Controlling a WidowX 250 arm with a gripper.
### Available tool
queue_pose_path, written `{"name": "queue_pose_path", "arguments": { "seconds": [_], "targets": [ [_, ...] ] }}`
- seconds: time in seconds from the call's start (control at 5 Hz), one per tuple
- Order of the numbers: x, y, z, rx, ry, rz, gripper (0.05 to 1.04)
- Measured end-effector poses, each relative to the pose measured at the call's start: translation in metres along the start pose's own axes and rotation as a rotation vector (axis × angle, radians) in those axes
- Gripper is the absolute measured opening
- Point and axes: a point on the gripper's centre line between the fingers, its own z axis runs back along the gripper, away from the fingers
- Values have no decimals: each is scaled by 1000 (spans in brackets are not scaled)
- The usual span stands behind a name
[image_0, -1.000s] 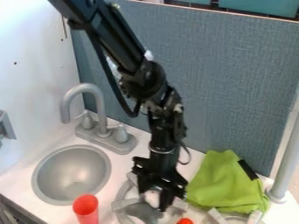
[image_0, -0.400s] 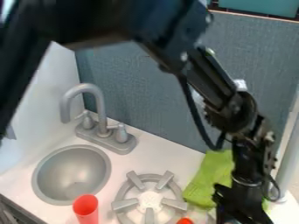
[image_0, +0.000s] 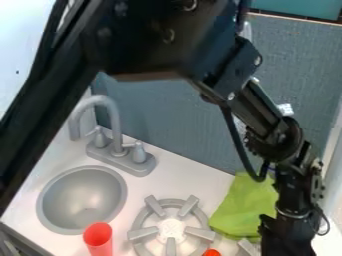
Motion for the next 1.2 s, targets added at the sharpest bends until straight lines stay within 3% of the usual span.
{"name": "queue_pose_path", "arguments": {
  "seconds": [0.2,0.4,0.6,0.8,1.0,1.2],
  "targets": [
    [3,5,-2,25,-33,14,722],
    [-4,7,0,50,-68,40,982],
    [-6,2,9,39,-135,77,1004],
    [-24,0,25,37,-181,129,1001],
    [-56,13,64,61,-180,206,1001],
    [-94,34,71,130,-69,332,1001]
  ]
}}
